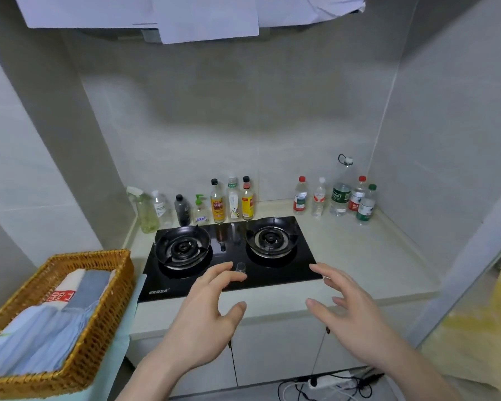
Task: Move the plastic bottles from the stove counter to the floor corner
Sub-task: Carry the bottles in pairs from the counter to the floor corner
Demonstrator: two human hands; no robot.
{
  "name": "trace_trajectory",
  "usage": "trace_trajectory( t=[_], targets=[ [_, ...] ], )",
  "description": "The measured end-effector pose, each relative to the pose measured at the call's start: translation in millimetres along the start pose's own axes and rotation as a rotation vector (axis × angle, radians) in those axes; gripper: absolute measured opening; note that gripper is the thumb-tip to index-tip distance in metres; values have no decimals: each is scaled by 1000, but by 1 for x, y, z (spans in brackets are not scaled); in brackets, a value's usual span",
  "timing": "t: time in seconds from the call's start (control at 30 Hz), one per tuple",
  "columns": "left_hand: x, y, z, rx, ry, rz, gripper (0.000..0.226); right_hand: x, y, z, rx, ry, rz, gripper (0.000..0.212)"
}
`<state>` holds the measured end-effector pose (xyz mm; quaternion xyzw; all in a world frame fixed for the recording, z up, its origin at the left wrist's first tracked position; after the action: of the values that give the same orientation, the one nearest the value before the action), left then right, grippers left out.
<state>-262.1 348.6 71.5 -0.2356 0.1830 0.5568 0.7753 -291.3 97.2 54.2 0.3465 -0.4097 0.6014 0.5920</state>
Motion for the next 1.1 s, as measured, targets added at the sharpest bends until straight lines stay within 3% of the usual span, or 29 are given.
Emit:
trace_trajectory(
  t=[0.57, 1.1],
  targets=[
    [-35, -218, -89, 148, 25, -177, 44, -73, -129, 108, -198, -8, -149, 51],
    [-77, -359, -165, 45, 48, -9, 43, -158, -296, 227, -43, 20, -125, 55]
  ],
)
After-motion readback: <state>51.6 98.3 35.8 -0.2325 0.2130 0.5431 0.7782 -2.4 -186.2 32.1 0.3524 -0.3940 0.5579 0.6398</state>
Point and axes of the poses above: each hand's wrist, its own y-axis away from the middle knuckle, its own z-axis out of the back of the hand, x = y × z, the point moved 10 cm from there along -y, towards the middle knuckle, and after that the axes turned 8 degrees about -y, right-handed, at the moved point
